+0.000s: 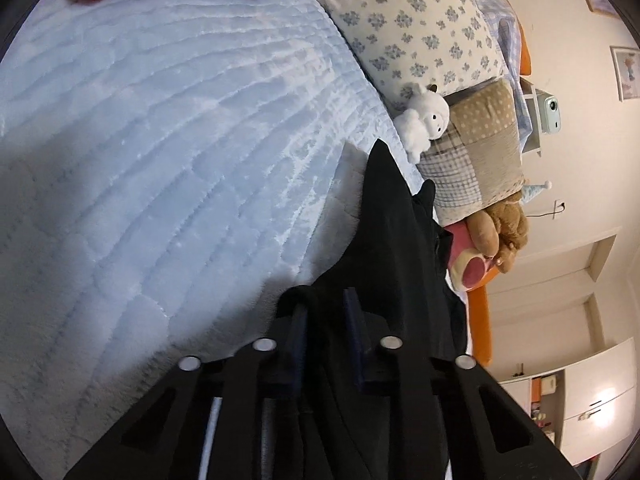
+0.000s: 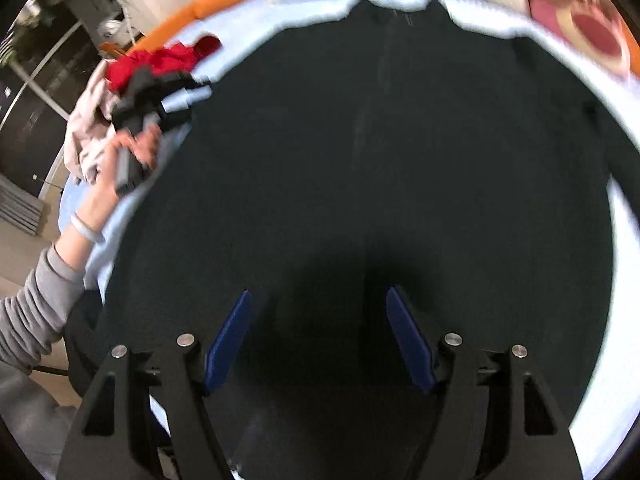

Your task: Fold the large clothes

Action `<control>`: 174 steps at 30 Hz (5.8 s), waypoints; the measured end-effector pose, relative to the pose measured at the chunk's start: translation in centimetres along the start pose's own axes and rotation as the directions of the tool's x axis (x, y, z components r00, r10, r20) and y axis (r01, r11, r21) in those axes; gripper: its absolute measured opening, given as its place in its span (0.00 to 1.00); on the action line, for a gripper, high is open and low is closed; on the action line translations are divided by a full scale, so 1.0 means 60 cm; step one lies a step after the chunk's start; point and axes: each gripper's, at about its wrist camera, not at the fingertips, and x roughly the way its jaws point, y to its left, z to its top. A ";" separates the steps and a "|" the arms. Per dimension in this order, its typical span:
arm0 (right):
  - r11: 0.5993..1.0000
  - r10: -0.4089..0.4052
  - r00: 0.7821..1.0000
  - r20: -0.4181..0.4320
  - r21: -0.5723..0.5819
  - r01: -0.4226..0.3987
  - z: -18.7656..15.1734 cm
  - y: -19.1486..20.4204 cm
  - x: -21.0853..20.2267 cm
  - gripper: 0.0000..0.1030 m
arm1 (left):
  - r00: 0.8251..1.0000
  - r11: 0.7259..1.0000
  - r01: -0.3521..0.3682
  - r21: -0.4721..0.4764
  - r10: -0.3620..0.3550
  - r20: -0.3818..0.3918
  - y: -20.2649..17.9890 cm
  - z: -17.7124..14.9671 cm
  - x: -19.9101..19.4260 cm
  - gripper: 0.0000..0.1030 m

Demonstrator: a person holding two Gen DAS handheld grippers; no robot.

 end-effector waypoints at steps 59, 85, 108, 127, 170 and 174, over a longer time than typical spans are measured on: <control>0.539 -0.462 0.838 0.290 0.842 0.006 -0.251 -0.765 -0.351 0.79 | 0.871 0.750 -0.037 0.661 0.348 -0.346 -0.576 -0.307 0.344 0.94; 0.996 -0.026 0.739 0.673 0.077 -0.036 -0.069 -0.258 -0.567 0.02 | 0.856 0.946 0.028 0.322 0.144 -0.496 -0.578 -0.287 0.512 0.94; 0.908 0.389 0.863 0.321 -0.288 -0.303 -0.104 -0.010 -0.309 0.03 | 0.863 0.909 0.001 0.416 0.209 -0.459 -0.545 -0.231 0.514 0.35; 0.867 0.217 0.971 0.100 -0.476 -0.145 -0.112 0.146 -0.104 0.56 | 0.851 0.820 0.041 0.571 0.272 -0.450 -0.546 -0.213 0.520 0.38; 0.731 0.181 0.859 0.478 0.519 -0.443 0.193 -0.506 -0.044 0.04 | 0.889 0.855 0.070 0.515 0.180 -0.421 -0.497 -0.170 0.479 0.07; 0.729 0.135 0.849 0.511 0.530 -0.434 0.184 -0.521 -0.071 0.04 | 0.917 0.824 0.083 0.560 0.157 -0.367 -0.511 -0.169 0.471 0.07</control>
